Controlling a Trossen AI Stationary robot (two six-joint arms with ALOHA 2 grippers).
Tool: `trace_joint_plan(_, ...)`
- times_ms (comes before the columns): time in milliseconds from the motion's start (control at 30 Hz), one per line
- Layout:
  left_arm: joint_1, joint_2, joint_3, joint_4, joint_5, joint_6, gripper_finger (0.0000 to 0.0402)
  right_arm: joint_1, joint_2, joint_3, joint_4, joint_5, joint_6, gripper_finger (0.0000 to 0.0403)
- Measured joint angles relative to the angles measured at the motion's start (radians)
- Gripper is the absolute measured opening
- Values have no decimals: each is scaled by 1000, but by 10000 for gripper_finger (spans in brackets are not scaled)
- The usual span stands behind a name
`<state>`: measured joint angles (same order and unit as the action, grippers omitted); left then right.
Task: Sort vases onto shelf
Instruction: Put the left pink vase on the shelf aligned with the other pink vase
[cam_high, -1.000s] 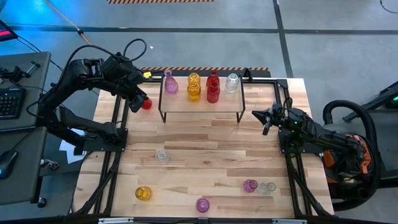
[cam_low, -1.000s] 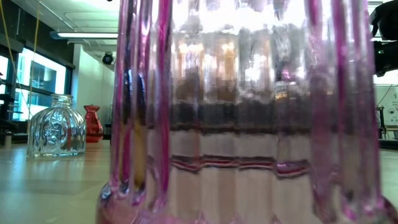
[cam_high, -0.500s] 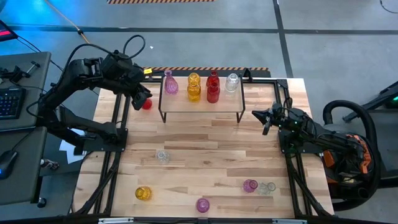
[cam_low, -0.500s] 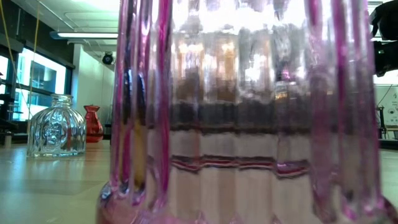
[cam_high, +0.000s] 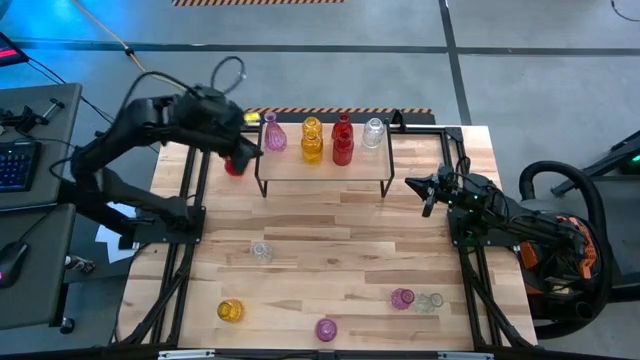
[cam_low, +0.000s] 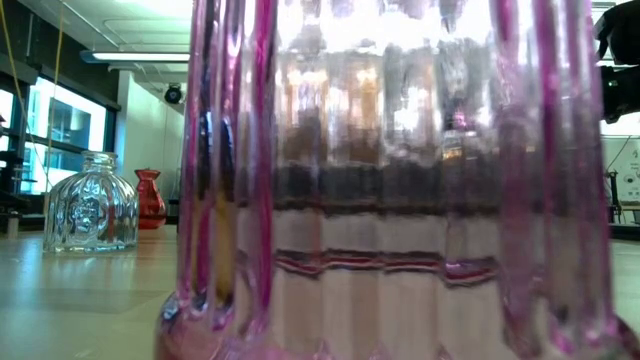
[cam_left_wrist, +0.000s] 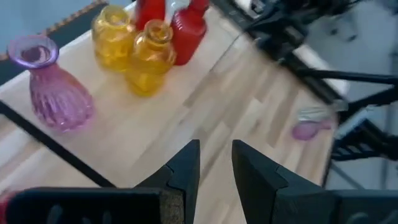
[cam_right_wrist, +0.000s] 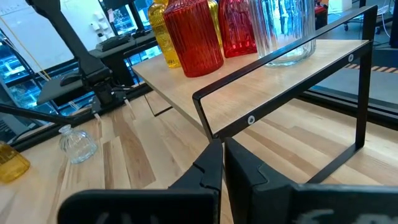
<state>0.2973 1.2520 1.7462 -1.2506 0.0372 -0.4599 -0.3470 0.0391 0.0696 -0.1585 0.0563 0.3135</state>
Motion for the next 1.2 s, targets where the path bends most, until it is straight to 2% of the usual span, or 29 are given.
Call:
trace_joint_plan(100, -60, 45, 0, -9, -77, -9, 85, 0, 0, 0, 0, 0, 0, 0)
trace_joint_plan(233, -153, 100, 0, 25, -107, -7, 85, 0, 0, 0, 0, 0, 0, 0)
trace_joint_plan(400, -258, 156, 0, 61, -230, -8, 86, 0, 0, 0, 0, 0, 0, 0)
trace_joint_plan(467, -296, 184, 0, 62, -251, -10, 85, 0, 0, 0, 0, 0, 0, 0)
trace_joint_plan(567, -355, 224, 0, 59, -249, -9, 85, 0, 0, 0, 0, 0, 0, 0)
trace_joint_plan(667, -404, 259, 0, 71, -189, -5, 85, 0, 0, 0, 0, 0, 0, 0)
trace_joint_plan(800, -469, 309, 0, 108, -183, -8, 92, 0, 0, 0, 0, 0, 0, 0)
trace_joint_plan(1067, -554, 415, 0, 145, -203, -2, 168, 0, 0, 0, 0, 0, 0, 0)
trace_joint_plan(1200, -606, 460, 0, 156, -140, -13, 190, 0, 0, 0, 0, 0, 0, 0)
